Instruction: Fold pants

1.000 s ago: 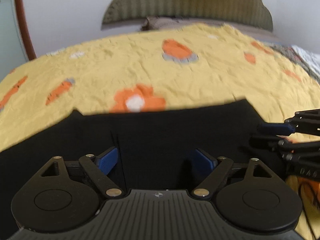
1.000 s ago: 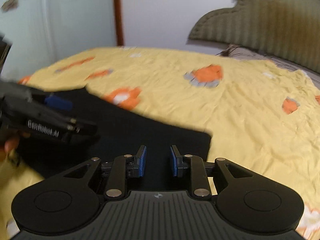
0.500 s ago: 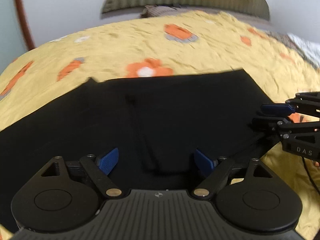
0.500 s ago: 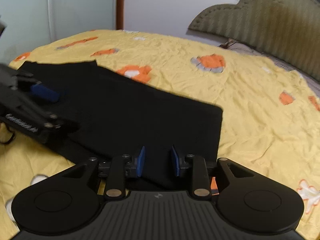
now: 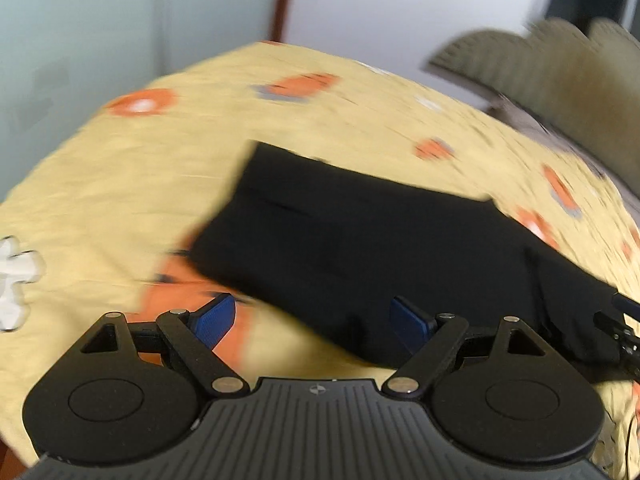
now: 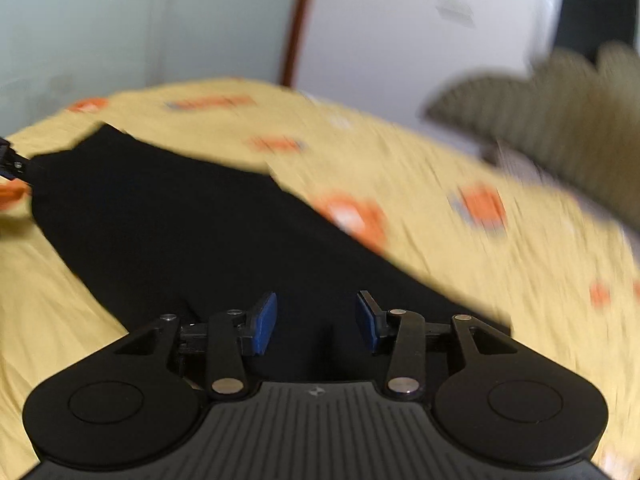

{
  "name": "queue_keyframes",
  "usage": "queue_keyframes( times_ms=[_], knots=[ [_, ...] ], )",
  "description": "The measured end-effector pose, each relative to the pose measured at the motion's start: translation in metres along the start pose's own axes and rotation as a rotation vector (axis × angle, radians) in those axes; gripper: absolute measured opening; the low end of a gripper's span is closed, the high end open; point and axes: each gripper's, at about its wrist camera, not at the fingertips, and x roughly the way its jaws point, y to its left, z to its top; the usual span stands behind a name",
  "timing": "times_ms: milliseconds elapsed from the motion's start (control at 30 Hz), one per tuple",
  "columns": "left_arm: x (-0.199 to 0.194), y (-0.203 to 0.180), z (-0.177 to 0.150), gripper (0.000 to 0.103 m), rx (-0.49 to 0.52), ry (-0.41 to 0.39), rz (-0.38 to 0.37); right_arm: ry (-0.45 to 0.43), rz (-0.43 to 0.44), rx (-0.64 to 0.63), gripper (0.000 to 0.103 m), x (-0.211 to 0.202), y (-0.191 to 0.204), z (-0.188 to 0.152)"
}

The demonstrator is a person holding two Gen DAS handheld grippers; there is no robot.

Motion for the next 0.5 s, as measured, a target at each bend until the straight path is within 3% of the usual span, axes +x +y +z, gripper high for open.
queue_keyframes(
  times_ms=[133,233,367,500],
  knots=[
    [-0.003,0.031,0.008,0.087,-0.112,0.002,0.005,-0.1,0.136,-0.164,0.042,0.004,0.073,0.031],
    [0.004,0.055,0.01,0.087,-0.267,0.045,-0.11,-0.134,0.255,-0.305,0.042,0.012,0.132,0.043],
    [0.021,0.086,0.005,0.087,-0.511,0.111,-0.288,-0.21,0.244,-0.555,0.042,0.02,0.206,0.041],
    [0.037,0.097,0.007,0.089,-0.586,0.122,-0.31,-0.216,0.234,-0.654,0.042,0.04,0.242,0.041]
  ],
)
